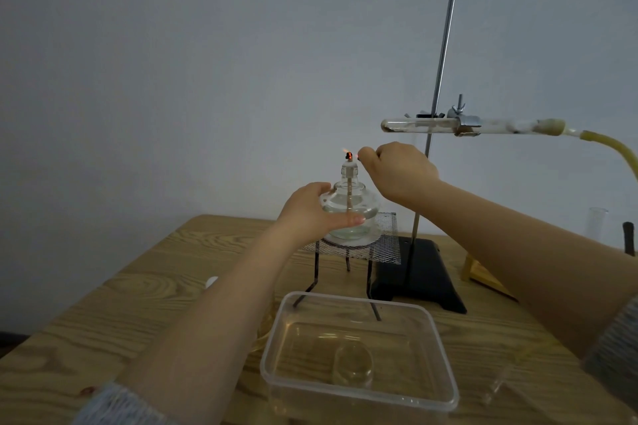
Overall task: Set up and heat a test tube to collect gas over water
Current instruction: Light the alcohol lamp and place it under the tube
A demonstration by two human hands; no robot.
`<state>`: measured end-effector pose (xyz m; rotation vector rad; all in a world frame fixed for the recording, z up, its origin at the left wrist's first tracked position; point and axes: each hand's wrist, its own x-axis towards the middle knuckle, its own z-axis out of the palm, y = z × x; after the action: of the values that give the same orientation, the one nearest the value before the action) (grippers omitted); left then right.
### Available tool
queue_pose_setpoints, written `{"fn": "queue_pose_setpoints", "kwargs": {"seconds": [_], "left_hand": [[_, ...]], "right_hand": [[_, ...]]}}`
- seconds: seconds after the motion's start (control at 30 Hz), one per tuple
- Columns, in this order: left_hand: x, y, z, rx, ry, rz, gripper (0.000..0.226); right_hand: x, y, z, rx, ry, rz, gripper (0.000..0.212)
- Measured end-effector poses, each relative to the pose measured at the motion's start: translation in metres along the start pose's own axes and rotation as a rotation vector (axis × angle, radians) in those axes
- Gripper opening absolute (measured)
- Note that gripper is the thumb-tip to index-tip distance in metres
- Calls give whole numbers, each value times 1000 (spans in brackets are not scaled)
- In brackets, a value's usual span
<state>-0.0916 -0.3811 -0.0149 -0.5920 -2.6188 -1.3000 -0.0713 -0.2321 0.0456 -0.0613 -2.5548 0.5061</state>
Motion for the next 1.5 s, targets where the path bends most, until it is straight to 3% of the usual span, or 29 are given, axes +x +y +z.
{"fn": "queue_pose_setpoints", "kwargs": {"seconds": [0.43, 1.5], "left_hand": [[0, -1, 0, -2, 10, 3, 95], [-1, -3, 4, -54, 21, -8, 96]], "right_hand": [[2, 9, 5, -214, 99, -97, 43], [2, 11, 7, -240, 142, -113, 43]]}}
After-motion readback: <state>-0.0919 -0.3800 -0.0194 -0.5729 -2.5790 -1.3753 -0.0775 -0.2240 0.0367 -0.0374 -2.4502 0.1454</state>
